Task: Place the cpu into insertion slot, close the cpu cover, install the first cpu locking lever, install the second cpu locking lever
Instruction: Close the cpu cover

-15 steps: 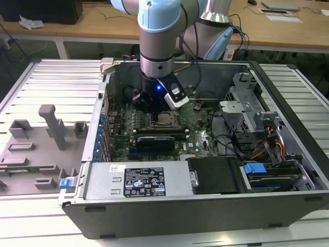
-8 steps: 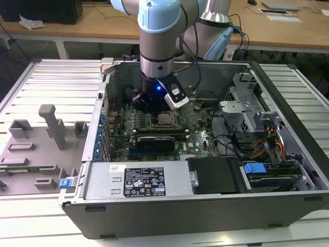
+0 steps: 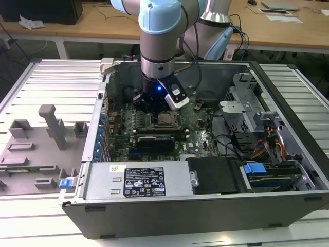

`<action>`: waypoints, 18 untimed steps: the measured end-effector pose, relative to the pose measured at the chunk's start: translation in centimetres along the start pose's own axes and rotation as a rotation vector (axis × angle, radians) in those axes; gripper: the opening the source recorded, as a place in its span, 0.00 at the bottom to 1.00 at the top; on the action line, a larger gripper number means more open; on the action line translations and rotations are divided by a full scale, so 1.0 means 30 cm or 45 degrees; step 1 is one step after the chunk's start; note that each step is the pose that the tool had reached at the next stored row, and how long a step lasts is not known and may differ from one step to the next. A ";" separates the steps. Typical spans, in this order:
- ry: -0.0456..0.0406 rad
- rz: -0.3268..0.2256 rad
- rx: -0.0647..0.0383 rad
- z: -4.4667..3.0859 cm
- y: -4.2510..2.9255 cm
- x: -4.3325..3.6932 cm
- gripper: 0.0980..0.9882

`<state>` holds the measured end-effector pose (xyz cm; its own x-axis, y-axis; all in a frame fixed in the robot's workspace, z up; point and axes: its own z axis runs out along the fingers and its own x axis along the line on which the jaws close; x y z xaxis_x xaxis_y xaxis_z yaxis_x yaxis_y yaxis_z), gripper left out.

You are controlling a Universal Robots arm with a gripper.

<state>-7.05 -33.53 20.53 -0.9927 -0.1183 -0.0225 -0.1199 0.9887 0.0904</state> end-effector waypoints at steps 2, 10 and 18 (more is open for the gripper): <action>0.000 0.000 0.000 -0.011 0.001 0.000 0.01; 0.001 0.000 0.001 -0.030 0.002 -0.008 0.01; 0.002 0.000 0.000 -0.050 -0.006 -0.086 0.01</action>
<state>-4.49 -33.53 22.07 -0.9928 -0.1183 -0.0212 -0.1197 0.9887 0.0902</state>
